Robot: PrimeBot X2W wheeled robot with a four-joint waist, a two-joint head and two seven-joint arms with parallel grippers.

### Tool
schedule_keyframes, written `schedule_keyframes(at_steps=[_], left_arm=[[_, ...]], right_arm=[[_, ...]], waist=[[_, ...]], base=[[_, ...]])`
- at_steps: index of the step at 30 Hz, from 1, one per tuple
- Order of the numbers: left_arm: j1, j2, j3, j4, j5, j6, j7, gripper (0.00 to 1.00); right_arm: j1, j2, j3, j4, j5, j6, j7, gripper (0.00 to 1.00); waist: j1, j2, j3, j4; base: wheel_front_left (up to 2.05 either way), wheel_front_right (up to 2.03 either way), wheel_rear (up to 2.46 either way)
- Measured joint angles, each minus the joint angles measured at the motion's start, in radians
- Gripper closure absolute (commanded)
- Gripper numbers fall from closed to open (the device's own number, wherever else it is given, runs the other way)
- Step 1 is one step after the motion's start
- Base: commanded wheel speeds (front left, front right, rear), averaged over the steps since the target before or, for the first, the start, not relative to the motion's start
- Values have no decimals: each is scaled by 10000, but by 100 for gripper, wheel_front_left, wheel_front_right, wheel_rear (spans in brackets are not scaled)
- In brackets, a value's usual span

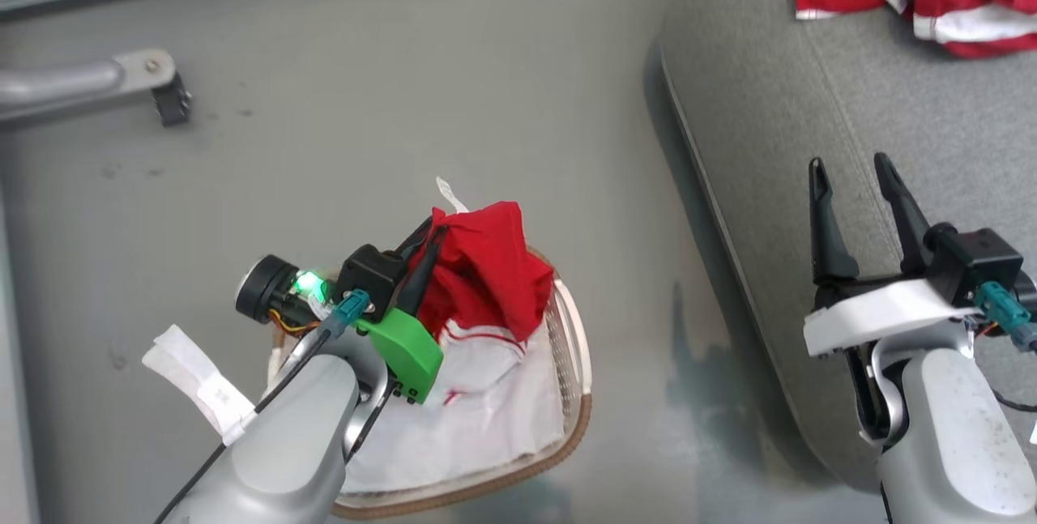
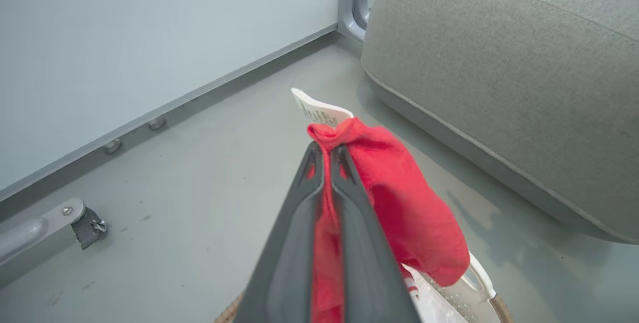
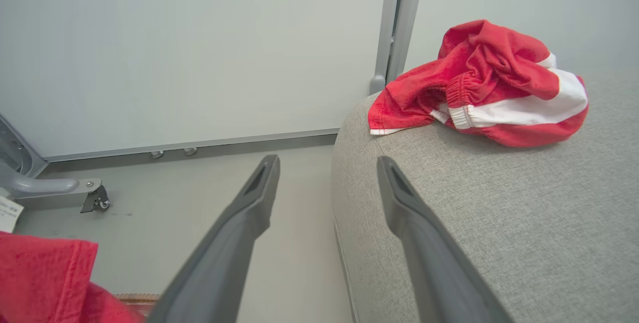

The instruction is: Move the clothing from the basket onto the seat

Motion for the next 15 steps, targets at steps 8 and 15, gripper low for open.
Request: schedule_keyframes(at_steps=[8, 15], left_arm=[[-638, 305, -199, -788, 284, -132, 4, 100], [-1739, 763, -134, -1607, 58, -222, 431, 100]], right_arm=[[563, -4, 297, 288, -140, 0, 0, 0], [726, -8, 861, 428, -92, 0, 0, 0]], waist=[[0, 0, -1549, 430], [0, 0, -2638, 672]], base=[[0, 0, 0], [0, 0, 0]])
